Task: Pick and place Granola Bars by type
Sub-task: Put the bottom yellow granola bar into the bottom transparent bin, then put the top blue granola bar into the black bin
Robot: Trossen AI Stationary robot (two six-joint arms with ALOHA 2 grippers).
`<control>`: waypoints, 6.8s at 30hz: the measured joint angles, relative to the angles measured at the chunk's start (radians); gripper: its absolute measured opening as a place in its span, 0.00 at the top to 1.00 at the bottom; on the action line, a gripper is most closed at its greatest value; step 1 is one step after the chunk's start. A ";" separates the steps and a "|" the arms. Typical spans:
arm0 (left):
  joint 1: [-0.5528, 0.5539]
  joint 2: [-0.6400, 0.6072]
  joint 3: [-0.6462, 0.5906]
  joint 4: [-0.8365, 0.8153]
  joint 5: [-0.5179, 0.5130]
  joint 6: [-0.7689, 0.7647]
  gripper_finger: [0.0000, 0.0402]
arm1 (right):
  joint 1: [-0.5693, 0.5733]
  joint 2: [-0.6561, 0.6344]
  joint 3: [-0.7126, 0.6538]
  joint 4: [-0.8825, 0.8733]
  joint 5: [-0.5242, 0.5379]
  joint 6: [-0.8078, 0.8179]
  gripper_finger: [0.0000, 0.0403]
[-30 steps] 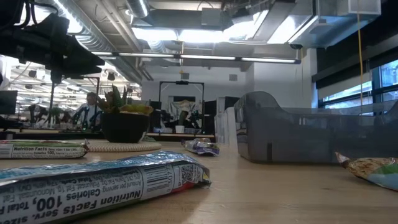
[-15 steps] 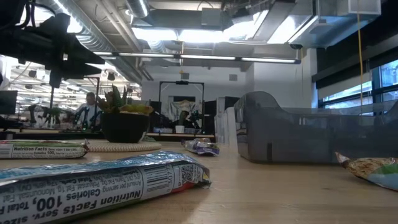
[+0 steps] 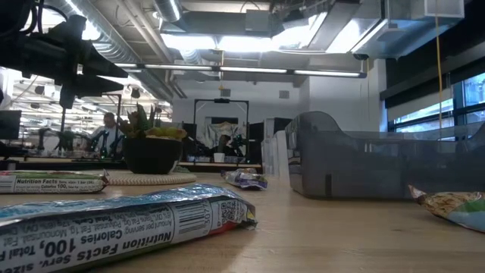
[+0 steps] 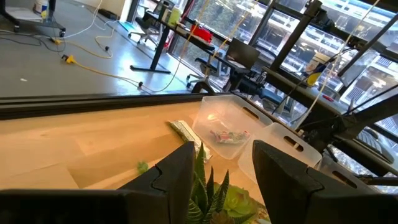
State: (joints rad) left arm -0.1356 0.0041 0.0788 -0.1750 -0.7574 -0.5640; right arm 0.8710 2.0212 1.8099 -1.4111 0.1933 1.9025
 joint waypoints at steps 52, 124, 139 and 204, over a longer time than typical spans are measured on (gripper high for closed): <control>0.000 0.000 0.000 -0.001 0.000 0.001 0.61 | -0.158 0.289 0.012 0.288 -0.109 -0.077 0.71; 0.000 0.003 0.000 -0.003 -0.054 0.077 0.61 | -1.063 -0.113 -0.133 -0.030 -0.110 -2.073 0.75; 0.000 0.003 0.000 -0.003 -0.053 0.125 0.61 | -1.044 -0.266 -0.492 0.349 -0.189 -2.172 0.75; 0.000 0.003 0.000 -0.004 -0.053 0.123 0.61 | -0.955 -0.225 -0.229 0.704 -0.135 -1.830 0.10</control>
State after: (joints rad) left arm -0.1354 0.0071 0.0790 -0.1785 -0.8108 -0.4408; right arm -0.0839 1.7959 1.5809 -0.7068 0.0583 0.0728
